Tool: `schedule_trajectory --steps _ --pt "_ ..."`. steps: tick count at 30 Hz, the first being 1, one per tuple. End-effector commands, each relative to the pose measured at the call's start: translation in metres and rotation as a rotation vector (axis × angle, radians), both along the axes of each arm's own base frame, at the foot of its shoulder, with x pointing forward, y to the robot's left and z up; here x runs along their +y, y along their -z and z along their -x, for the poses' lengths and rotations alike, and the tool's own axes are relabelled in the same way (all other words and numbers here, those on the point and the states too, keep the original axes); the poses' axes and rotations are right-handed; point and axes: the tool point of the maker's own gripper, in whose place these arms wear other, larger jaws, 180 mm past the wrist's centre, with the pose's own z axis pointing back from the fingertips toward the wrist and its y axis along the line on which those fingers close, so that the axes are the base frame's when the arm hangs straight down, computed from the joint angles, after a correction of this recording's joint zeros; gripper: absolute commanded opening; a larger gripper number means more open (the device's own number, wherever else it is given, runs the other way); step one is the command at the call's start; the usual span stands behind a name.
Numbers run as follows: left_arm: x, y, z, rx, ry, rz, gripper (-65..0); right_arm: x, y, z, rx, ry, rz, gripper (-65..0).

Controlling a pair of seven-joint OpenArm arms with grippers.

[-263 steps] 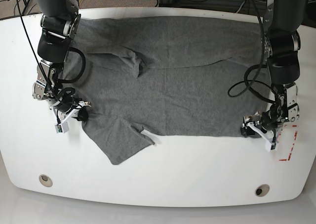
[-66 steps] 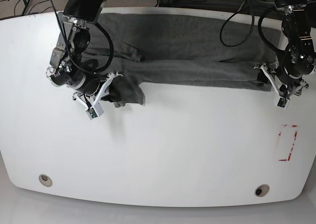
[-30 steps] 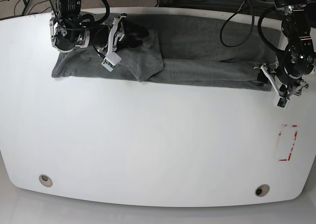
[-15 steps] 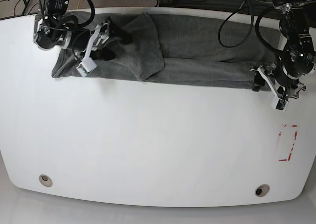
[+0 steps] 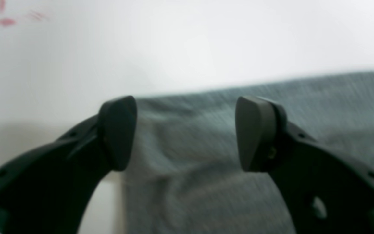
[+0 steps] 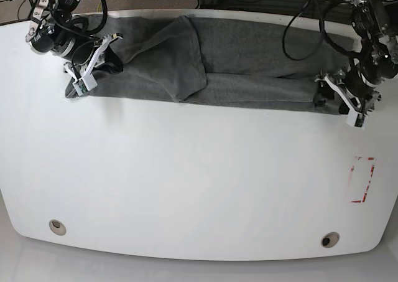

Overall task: Fold the T-shirt properly
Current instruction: 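Pinch the folded edges with both grippers and press them flat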

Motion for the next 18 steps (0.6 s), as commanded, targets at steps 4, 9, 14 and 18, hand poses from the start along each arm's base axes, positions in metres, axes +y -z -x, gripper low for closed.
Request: schedule_trajectory --steps 4,9,14,18 --pt "0.006 0.006 0.002 -0.004 -0.021 0.020 -38.5 -0.011 0.009 -0.006 -0.033 0.039 0.134 -59.9" --pt "0.014 0.027 0.009 0.037 -0.056 0.051 -45.1 -0.020 0.024 -0.004 -0.017 0.064 0.262 -59.9" --pt "0.023 0.043 0.015 0.083 -0.078 0.046 -45.4 -0.028 0.037 -0.002 0.003 0.084 0.310 -59.9" --pt "0.016 0.058 0.019 0.136 -0.047 0.013 -45.4 -0.033 0.051 -0.006 0.020 0.103 0.294 -59.9"
